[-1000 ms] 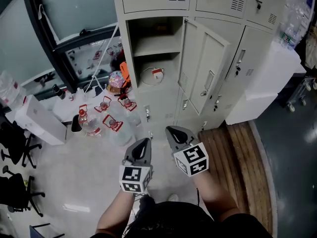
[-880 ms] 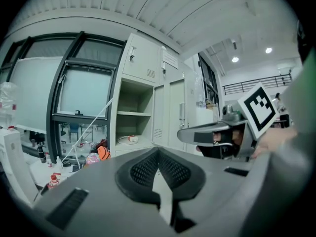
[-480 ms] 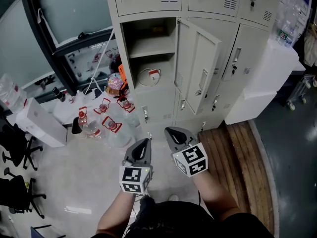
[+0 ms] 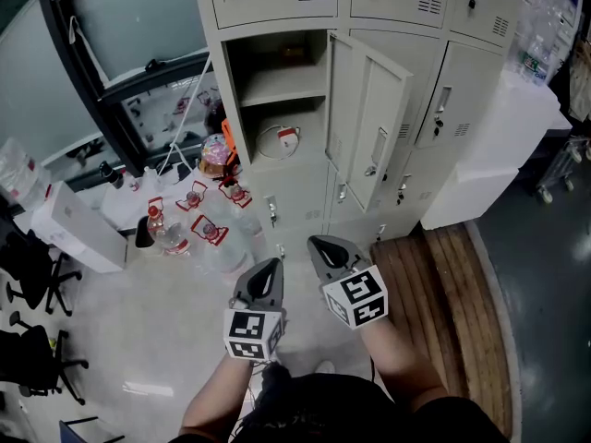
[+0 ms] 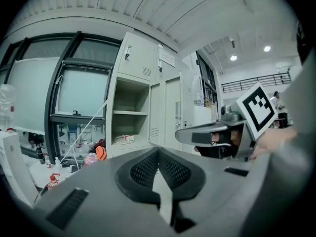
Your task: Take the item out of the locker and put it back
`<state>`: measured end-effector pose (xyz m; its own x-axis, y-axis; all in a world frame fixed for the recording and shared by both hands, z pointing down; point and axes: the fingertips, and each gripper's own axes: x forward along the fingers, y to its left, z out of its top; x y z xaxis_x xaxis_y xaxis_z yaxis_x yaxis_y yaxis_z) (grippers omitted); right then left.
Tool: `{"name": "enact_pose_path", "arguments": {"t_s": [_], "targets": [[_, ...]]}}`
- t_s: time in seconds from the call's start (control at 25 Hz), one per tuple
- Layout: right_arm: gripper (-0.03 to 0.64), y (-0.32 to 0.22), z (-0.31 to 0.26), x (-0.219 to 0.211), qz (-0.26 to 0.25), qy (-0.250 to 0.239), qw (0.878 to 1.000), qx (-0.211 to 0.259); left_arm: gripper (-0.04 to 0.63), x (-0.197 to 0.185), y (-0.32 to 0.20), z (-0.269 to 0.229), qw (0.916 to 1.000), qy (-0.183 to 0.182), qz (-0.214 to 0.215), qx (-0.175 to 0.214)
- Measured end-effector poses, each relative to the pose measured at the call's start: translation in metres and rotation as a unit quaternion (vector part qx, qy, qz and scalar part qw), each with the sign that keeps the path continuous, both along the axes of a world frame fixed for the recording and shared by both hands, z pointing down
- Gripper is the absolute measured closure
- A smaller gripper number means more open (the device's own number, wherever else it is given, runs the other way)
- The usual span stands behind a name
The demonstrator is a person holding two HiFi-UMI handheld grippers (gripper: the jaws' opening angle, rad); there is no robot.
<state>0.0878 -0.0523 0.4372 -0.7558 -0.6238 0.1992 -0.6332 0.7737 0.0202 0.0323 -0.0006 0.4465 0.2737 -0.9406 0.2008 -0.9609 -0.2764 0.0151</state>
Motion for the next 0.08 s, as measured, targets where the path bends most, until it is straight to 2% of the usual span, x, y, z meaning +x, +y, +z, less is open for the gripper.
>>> {"name": "enact_pose_path", "arguments": {"t_s": [0.08], "targets": [[0.617,-0.0009,0.0008,0.0,0.0,-0.002,1.0,0.0,0.592,0.0001,-0.0003,0.0037,1.0,0.0,-0.001,-0.005]]}}
